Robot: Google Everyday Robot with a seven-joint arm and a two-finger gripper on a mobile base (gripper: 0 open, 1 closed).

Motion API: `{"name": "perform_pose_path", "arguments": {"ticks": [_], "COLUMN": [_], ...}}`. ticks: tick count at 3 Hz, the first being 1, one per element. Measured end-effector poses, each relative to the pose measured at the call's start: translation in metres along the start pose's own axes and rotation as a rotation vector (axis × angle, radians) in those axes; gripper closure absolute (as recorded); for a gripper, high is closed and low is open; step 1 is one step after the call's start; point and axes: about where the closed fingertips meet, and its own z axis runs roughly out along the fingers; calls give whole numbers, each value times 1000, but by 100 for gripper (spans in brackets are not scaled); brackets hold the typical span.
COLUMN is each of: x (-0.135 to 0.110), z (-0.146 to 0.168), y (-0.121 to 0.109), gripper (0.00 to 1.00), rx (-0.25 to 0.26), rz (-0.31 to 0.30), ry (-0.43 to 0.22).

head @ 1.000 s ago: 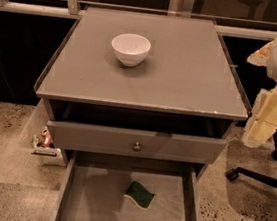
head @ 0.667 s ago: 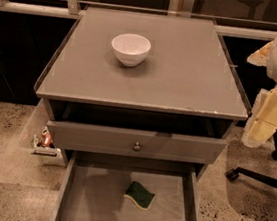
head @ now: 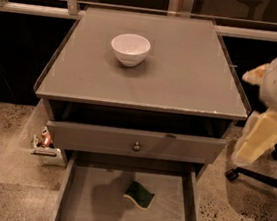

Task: Pick sponge from middle drawer and place on counter

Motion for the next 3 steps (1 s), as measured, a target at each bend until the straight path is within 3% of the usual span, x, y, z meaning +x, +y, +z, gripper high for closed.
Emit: {"name": "perform_pose_path", "arguments": {"ticks": [1,2,3], "x": [20,47,73], "z": [50,123,216], "y": [27,60,96], "gripper": [0,0,0], "rx": [4,-48,-147], "rz": [29,61,103], "ry": [-23,-52,-87]}}
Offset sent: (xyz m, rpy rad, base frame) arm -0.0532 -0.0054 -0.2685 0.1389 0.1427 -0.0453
